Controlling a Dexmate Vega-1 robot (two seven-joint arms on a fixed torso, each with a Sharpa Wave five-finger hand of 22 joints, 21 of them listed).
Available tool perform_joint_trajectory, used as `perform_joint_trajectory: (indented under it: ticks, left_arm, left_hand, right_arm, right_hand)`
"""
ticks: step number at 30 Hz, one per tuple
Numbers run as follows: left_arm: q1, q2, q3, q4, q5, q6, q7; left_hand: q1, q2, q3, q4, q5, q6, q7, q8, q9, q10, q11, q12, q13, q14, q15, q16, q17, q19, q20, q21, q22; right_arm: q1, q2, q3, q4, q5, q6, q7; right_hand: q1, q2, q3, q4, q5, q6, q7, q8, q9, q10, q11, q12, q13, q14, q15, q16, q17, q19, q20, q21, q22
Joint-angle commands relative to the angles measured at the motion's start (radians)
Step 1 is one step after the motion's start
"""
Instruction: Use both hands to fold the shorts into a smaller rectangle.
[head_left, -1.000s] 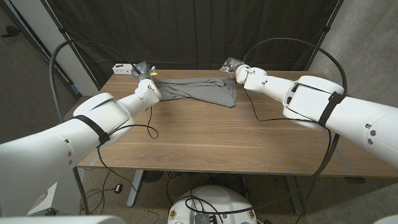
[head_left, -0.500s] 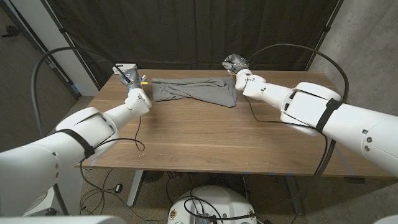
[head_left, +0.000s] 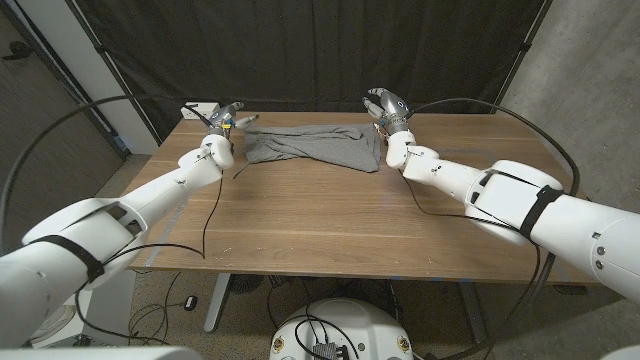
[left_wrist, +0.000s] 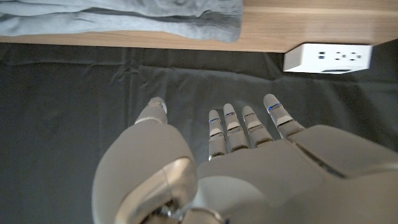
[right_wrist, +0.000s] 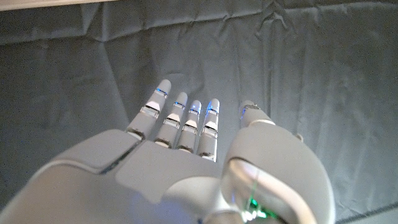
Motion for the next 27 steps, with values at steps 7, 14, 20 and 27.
perform_joint_trajectory:
  ticks: [7, 14, 20, 27]
  left_arm:
    - [0.078, 0.095, -0.099, -0.157, -0.025, -0.139, -0.280]
    - [0.117, 0.131, -0.129, -0.233, -0.032, -0.113, -0.338]
    - [0.142, 0.169, -0.139, -0.307, -0.014, -0.067, -0.390]
    - [0.153, 0.197, -0.132, -0.363, 0.047, -0.013, -0.415]
  left_hand:
    - [-0.029, -0.031, -0.029, 0.001, 0.009, -0.048, -0.006, -0.003, -0.002, -0.023, 0.007, 0.000, 0.006, -0.023, 0.009, 0.003, 0.003, -0.009, 0.011, -0.009, -0.001]
    - [-0.040, -0.041, -0.038, 0.002, 0.011, -0.057, -0.006, -0.001, -0.003, -0.026, 0.010, 0.002, 0.006, -0.027, 0.011, 0.004, 0.003, -0.010, 0.014, -0.010, -0.001]
    - [-0.051, -0.053, -0.047, 0.003, 0.014, -0.060, -0.003, 0.002, -0.004, -0.031, 0.010, 0.003, 0.006, -0.033, 0.014, 0.005, 0.003, -0.013, 0.017, -0.013, -0.001]
    - [-0.051, -0.068, -0.055, -0.003, 0.019, -0.057, 0.006, 0.008, -0.005, -0.031, 0.009, 0.006, 0.006, -0.046, 0.018, 0.003, 0.002, -0.015, 0.021, -0.016, -0.002]
  right_arm:
    - [-0.133, -0.234, 0.102, -0.424, -0.211, 0.107, 0.263]
    - [-0.174, -0.263, 0.140, -0.504, -0.258, 0.084, 0.328]
    - [-0.220, -0.283, 0.166, -0.570, -0.292, 0.045, 0.358]
    - [-0.254, -0.287, 0.186, -0.600, -0.300, 0.026, 0.401]
  right_hand:
    - [-0.014, 0.012, 0.026, 0.006, 0.004, 0.003, -0.016, 0.009, 0.004, -0.031, -0.017, 0.001, 0.001, -0.047, -0.037, -0.020, -0.002, -0.036, -0.004, -0.013, 0.000]
    - [-0.010, 0.013, 0.035, 0.002, 0.005, 0.006, -0.019, 0.011, 0.003, -0.034, -0.021, 0.003, 0.001, -0.050, -0.042, -0.022, -0.004, -0.041, -0.003, -0.013, 0.000]
    - [-0.009, 0.014, 0.044, 0.000, 0.005, 0.021, -0.015, 0.017, 0.003, -0.031, -0.023, 0.006, 0.000, -0.048, -0.048, -0.021, -0.005, -0.042, -0.003, -0.012, 0.000]
    - [-0.009, 0.014, 0.050, -0.002, 0.004, 0.033, -0.013, 0.022, 0.003, -0.026, -0.023, 0.009, 0.000, -0.048, -0.049, -0.019, -0.005, -0.044, -0.005, -0.011, 0.000]
